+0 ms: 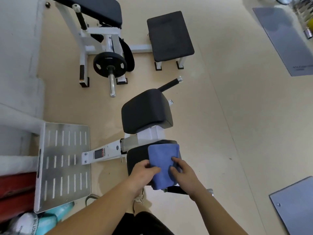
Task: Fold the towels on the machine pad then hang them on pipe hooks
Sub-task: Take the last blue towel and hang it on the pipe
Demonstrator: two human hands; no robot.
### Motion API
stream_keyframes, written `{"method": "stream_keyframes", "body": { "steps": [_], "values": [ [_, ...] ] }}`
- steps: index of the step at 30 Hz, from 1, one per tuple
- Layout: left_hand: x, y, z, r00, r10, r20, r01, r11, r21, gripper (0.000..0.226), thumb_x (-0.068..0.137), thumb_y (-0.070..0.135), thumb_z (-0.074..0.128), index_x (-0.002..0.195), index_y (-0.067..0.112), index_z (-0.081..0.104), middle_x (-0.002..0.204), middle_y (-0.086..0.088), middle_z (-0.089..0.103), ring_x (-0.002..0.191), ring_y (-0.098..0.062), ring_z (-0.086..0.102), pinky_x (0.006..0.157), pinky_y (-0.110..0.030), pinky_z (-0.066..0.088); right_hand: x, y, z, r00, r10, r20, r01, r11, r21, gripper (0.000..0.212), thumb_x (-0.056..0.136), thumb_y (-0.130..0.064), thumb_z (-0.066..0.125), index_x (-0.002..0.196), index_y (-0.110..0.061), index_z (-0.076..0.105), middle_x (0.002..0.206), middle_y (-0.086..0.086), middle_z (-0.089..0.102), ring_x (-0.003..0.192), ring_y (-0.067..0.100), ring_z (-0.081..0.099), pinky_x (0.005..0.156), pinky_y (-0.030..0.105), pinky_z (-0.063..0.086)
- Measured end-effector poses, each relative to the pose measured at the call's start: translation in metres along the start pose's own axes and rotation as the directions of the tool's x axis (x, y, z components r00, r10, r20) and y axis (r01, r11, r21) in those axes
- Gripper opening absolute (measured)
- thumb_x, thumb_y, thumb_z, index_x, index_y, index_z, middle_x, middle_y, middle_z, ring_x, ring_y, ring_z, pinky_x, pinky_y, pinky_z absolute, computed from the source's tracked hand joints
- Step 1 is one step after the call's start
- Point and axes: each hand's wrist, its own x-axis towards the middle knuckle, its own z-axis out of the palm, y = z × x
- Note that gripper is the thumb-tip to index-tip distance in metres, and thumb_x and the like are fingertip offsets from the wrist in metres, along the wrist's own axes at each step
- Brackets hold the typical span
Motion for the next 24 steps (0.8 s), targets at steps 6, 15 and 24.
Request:
{"method": "stream_keyframes", "body": {
  "steps": [6,15,24],
  "values": [
    [-0.027,0.022,-0.040,0.959,0.280,-0.031,-0.271,0.946,0.181,0.009,0.086,0.013,0.072,0.093,0.018,0.068,0.090,-0.002,0.073,0.085,-0.017,0.070,0.068,-0.027,0.056,0.007,-0.041,0.016,0.980,-0.135,-0.149,0.117,0.985,-0.125,0.046,0.097,-0.029,0.066,0.141,-0.021,0.056,0.133,-0.004,0.066,0.112,0.015,0.062,0.092,0.022,0.046],
    [-0.092,-0.004,-0.173,0.838,0.519,-0.166,-0.311,0.705,0.638,0.012,0.091,0.030,0.060,0.099,0.023,0.064,0.085,0.001,0.067,0.079,-0.015,0.061,0.077,-0.038,0.053,0.002,-0.174,0.112,0.680,-0.501,0.535,0.732,0.502,-0.461,0.072,0.090,-0.009,0.065,0.152,-0.035,0.040,0.169,-0.004,0.018,0.156,0.015,0.012,0.123,0.026,0.023],
    [-0.179,-0.055,-0.318,0.637,0.592,-0.493,-0.367,0.796,0.482,0.020,0.083,0.035,0.074,0.101,0.033,0.067,0.089,0.014,0.073,0.082,-0.004,0.067,0.079,-0.030,0.055,-0.016,-0.313,0.231,0.626,-0.356,0.694,0.776,0.375,-0.507,0.021,0.082,-0.027,0.077,0.101,-0.020,0.070,0.095,0.000,0.073,0.088,0.018,0.068,0.079,0.038,0.057]
  ]
}}
